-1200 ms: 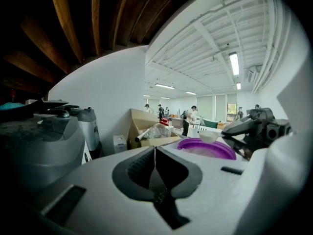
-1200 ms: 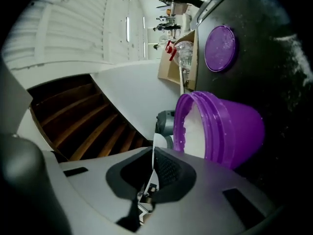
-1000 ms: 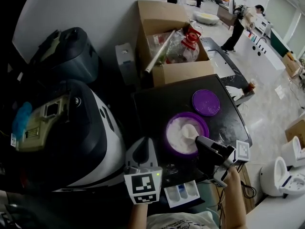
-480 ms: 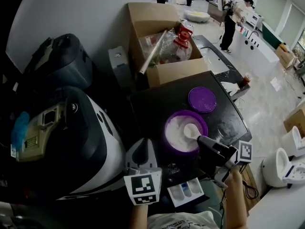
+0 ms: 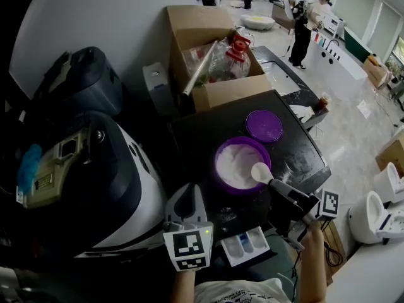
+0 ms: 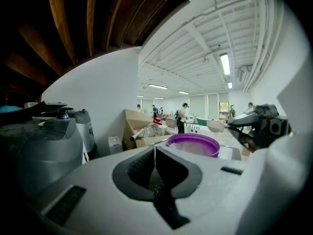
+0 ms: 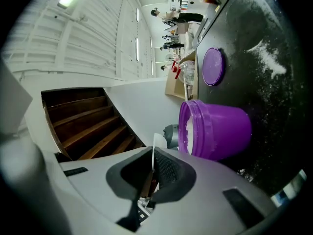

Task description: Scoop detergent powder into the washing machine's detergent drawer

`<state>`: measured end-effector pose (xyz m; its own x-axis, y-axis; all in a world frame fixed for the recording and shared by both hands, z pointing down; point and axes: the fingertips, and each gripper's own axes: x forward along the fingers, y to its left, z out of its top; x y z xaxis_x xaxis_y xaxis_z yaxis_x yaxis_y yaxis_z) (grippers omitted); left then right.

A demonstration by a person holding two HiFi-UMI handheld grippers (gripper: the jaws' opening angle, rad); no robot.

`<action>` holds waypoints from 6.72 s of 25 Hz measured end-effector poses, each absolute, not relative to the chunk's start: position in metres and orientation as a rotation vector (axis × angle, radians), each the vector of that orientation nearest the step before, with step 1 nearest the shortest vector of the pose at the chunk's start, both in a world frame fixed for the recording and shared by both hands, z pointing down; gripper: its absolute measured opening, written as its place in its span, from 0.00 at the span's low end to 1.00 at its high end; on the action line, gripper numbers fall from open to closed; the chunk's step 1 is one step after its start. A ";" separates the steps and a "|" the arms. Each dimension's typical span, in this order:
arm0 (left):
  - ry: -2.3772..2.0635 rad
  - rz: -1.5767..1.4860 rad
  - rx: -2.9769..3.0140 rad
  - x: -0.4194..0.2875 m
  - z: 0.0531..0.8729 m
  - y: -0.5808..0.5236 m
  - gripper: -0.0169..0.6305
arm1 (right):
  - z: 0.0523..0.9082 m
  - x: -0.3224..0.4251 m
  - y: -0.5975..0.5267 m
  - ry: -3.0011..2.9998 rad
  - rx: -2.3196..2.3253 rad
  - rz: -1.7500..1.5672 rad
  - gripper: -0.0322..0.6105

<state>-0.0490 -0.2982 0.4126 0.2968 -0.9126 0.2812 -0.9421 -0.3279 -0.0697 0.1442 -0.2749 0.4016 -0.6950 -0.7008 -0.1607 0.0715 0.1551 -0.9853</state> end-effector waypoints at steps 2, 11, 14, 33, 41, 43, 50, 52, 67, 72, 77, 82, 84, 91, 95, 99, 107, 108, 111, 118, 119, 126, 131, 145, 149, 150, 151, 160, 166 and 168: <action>-1.756 0.414 2.438 -0.045 0.412 -0.289 0.04 | 0.403 0.148 -0.265 1.824 -0.614 -1.603 0.08; -1.754 0.423 2.449 -0.028 0.411 -0.238 0.04 | 0.404 0.149 -0.211 1.901 -0.654 -1.591 0.08; -1.760 0.425 2.447 -0.025 0.410 -0.220 0.04 | 0.406 0.148 -0.194 1.904 -0.655 -1.597 0.08; -1.870 0.452 2.372 -0.034 0.415 -0.143 0.04 | 0.435 0.119 -0.117 1.944 -0.677 -1.625 0.08; -1.893 0.465 2.338 -0.038 0.421 -0.127 0.04 | 0.455 0.117 -0.103 2.019 -0.765 -1.630 0.08; -1.898 0.469 2.330 -0.040 0.423 -0.124 0.04 | 0.461 0.115 -0.100 2.042 -0.787 -1.634 0.08; -1.908 0.501 2.291 -0.048 0.432 -0.119 0.04 | 0.485 0.113 -0.097 2.172 -0.945 -1.622 0.08; -1.907 0.507 2.280 -0.050 0.434 -0.119 0.04 | 0.492 0.113 -0.096 2.191 -1.005 -1.635 0.08; -1.852 0.554 2.258 -0.058 0.456 -0.125 0.04 | 0.537 0.100 -0.095 2.366 -1.241 -1.618 0.08; -1.839 0.558 2.256 -0.061 0.461 -0.128 0.04 | 0.547 0.098 -0.098 2.543 -1.389 -1.512 0.08; -1.834 0.552 2.251 -0.065 0.464 -0.131 0.04 | 0.555 0.092 -0.099 2.692 -1.491 -1.417 0.08; -1.836 0.541 2.247 -0.069 0.463 -0.133 0.04 | 0.563 0.081 -0.099 2.879 -1.586 -1.275 0.08; -1.838 0.540 2.245 -0.070 0.463 -0.133 0.04 | 0.565 0.077 -0.100 2.957 -1.625 -1.200 0.08; -1.843 0.538 2.226 -0.079 0.467 -0.132 0.04 | 0.575 0.064 -0.101 3.212 -1.750 -0.886 0.08; -1.849 0.534 2.212 -0.086 0.470 -0.130 0.04 | 0.583 0.057 -0.100 3.376 -1.817 -0.628 0.08; -1.849 0.531 2.202 -0.091 0.471 -0.129 0.04 | 0.589 0.051 -0.099 3.534 -1.879 -0.295 0.08; -1.850 0.526 2.192 -0.101 0.475 -0.127 0.04 | 0.603 0.043 -0.096 3.752 -1.962 0.502 0.08; -1.851 0.525 2.189 -0.103 0.475 -0.126 0.04 | 0.605 0.042 -0.095 3.768 -1.959 0.591 0.08; -1.853 0.522 2.181 -0.107 0.477 -0.125 0.04 | 0.612 0.038 -0.092 3.806 -1.939 0.747 0.08; -1.863 0.519 2.165 -0.114 0.478 -0.121 0.04 | 0.616 0.037 -0.089 3.821 -1.934 0.565 0.08; -1.864 0.517 2.164 -0.114 0.478 -0.121 0.04 | 0.615 0.037 -0.090 3.809 -1.941 0.498 0.08; -1.873 0.511 2.168 -0.113 0.473 -0.122 0.04 | 0.596 0.045 -0.093 3.632 -1.970 -0.005 0.08; -1.883 0.494 2.185 -0.109 0.462 -0.125 0.04 | 0.563 0.053 -0.101 3.421 -1.994 -0.237 0.08; -1.926 0.417 2.285 -0.088 0.413 -0.140 0.04 | 0.444 0.079 -0.138 2.950 -2.079 -0.151 0.08; -1.951 0.390 2.313 -0.088 0.398 -0.143 0.04 | 0.419 0.081 -0.145 2.872 -2.082 -0.100 0.08; -1.958 0.385 2.320 -0.088 0.393 -0.143 0.04 | 0.413 0.081 -0.147 2.853 -2.078 -0.093 0.08; -1.964 0.380 2.325 -0.088 0.389 -0.144 0.04 | 0.407 0.081 -0.148 2.834 -2.076 -0.085 0.08; -2.013 0.311 2.351 -0.091 0.360 -0.146 0.04 | 0.360 0.086 -0.157 2.683 -2.053 -0.032 0.08; -2.024 0.279 2.381 -0.088 0.346 -0.147 0.04 | 0.344 0.094 -0.158 2.614 -2.064 -0.021 0.08; -2.027 0.268 2.387 -0.087 0.341 -0.146 0.04 | 0.341 0.097 -0.158 2.600 -2.063 -0.028 0.08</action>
<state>-0.0872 -0.1464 0.3413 0.1536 -0.9797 0.1286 -0.9794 -0.1682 -0.1114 0.0968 -0.1579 0.3409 -0.2181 -0.9645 0.1487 -0.9675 0.2337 0.0969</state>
